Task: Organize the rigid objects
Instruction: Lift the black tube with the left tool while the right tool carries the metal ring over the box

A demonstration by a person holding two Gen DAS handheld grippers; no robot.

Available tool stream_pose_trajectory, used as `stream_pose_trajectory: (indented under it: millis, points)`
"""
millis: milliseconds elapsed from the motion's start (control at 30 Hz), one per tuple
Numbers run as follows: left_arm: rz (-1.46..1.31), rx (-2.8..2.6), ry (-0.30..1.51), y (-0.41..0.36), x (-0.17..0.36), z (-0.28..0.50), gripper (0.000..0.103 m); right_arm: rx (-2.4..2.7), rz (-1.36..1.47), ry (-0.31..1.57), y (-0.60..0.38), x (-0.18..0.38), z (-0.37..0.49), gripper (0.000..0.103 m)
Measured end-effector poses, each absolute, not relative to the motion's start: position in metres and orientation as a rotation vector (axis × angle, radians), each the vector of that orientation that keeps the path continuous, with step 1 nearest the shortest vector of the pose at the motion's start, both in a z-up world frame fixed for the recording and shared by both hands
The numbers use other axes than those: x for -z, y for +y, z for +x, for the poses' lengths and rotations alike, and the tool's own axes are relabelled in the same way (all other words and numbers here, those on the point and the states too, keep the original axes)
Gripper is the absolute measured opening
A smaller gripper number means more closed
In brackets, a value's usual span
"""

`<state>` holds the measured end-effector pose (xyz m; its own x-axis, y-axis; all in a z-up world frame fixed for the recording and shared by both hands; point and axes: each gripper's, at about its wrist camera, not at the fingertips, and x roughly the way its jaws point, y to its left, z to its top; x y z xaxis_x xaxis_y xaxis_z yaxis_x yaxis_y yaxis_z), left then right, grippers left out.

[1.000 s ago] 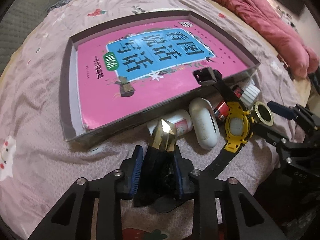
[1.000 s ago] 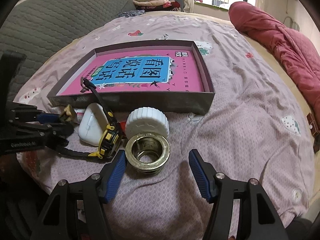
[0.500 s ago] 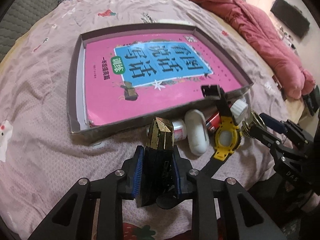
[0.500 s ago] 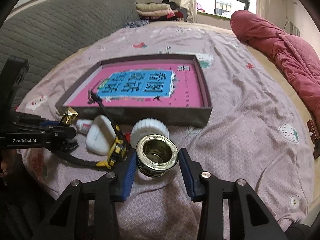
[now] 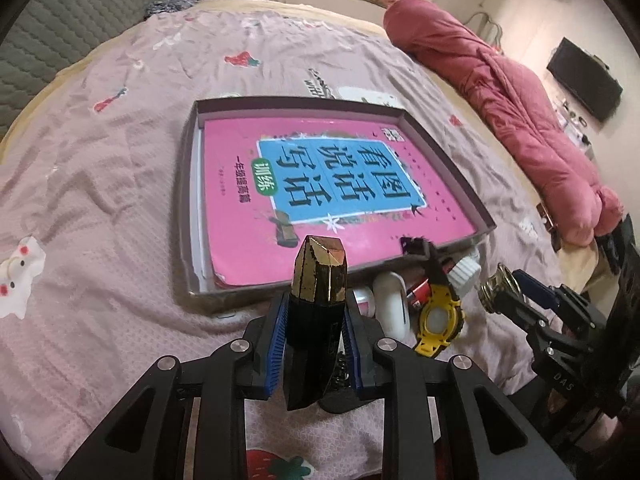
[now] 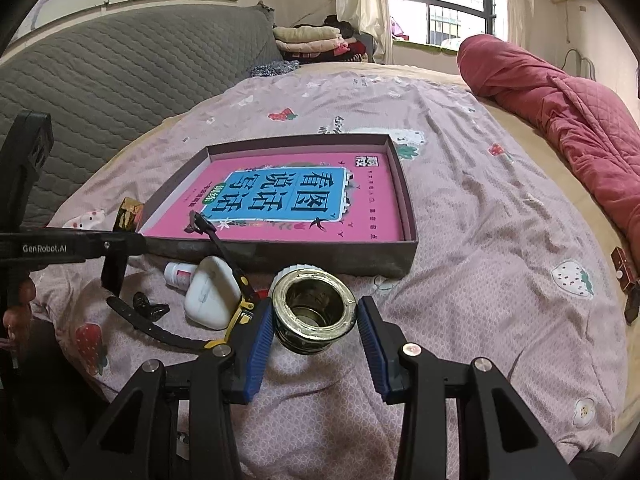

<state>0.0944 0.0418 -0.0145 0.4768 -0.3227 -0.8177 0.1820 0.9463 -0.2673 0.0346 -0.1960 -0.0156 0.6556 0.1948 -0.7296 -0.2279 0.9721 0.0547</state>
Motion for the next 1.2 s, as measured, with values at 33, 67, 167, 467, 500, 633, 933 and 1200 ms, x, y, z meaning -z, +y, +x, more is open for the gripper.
stream_pose_trajectory:
  millis: [33,67,167,467,500,633,933,1200]
  points:
    - [-0.153,0.305,1.023,0.043,0.013,0.094,0.026,-0.239,-0.044,0.814,-0.196,0.014,0.034,0.042]
    - [-0.154,0.303,1.02,0.044,0.012,0.094,0.026,-0.239,-0.043,0.806,-0.196,0.013,0.034,0.042]
    - [-0.155,0.296,1.011,0.044,0.009,0.091,0.026,-0.236,-0.038,0.784,-0.197,0.009,0.033,0.042]
    - [-0.152,0.279,0.98,0.042,-0.001,0.079,0.026,-0.242,-0.031,0.738,-0.199,-0.001,0.031,0.042]
    - [-0.157,0.276,0.979,0.043,-0.002,0.078,0.026,-0.242,-0.031,0.735,-0.199,-0.001,0.031,0.042]
    - [-0.165,0.274,0.971,0.044,-0.005,0.073,0.026,-0.243,-0.036,0.714,-0.198,-0.005,0.029,0.042]
    - [-0.181,0.268,0.954,0.044,-0.012,0.069,0.026,-0.243,-0.035,0.663,-0.196,-0.015,0.025,0.042]
    - [-0.172,0.262,0.943,0.04,-0.015,0.064,0.026,-0.228,-0.068,0.614,-0.194,-0.023,0.022,0.042]
